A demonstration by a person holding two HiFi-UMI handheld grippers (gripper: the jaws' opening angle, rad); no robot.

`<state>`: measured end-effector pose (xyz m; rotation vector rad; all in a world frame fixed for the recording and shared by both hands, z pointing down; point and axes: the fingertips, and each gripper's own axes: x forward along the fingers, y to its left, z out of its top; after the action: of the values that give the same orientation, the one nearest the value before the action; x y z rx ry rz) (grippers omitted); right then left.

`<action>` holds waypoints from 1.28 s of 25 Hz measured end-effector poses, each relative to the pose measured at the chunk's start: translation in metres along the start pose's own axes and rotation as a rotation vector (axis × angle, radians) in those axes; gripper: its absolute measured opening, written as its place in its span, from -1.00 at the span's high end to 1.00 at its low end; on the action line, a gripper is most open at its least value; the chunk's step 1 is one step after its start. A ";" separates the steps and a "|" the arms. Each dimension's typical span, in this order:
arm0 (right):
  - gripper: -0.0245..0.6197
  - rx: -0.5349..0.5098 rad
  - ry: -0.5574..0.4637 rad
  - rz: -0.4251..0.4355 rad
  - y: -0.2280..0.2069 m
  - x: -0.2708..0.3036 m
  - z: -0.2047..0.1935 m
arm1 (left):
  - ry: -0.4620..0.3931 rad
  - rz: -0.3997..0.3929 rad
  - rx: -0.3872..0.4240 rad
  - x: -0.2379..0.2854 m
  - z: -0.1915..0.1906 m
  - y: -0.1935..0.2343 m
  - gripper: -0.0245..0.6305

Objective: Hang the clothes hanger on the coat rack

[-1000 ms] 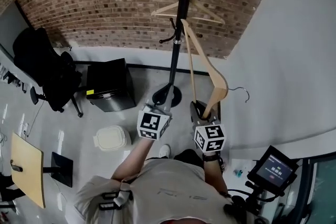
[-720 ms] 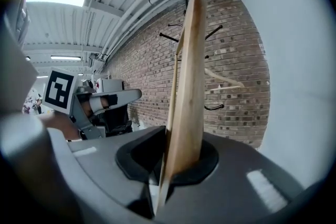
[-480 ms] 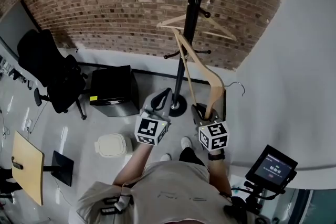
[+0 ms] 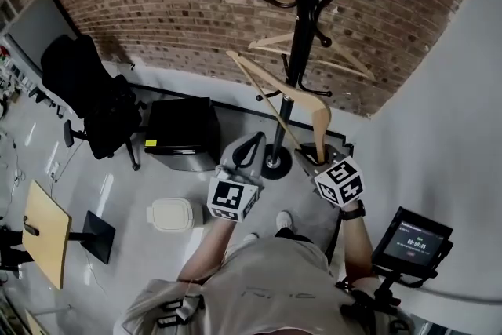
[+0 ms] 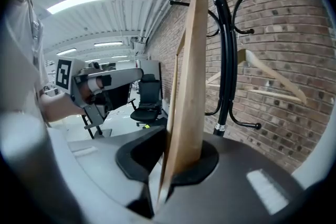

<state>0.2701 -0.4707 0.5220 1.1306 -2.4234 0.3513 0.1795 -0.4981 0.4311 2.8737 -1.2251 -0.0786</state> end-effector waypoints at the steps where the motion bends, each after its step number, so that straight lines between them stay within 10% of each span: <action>1: 0.78 -0.023 0.010 0.032 -0.006 0.001 0.004 | -0.001 0.003 0.008 0.004 0.001 0.001 0.93; 20: 0.76 -0.317 0.172 0.426 -0.061 0.020 0.050 | 0.053 0.143 -0.005 0.018 -0.007 0.018 0.93; 32: 0.74 -0.267 0.162 0.435 -0.058 0.026 0.039 | 0.073 0.186 -0.004 0.000 -0.012 0.022 0.93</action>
<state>0.2890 -0.5398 0.5029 0.4408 -2.4627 0.2294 0.1648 -0.5134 0.4443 2.7169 -1.4680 0.0261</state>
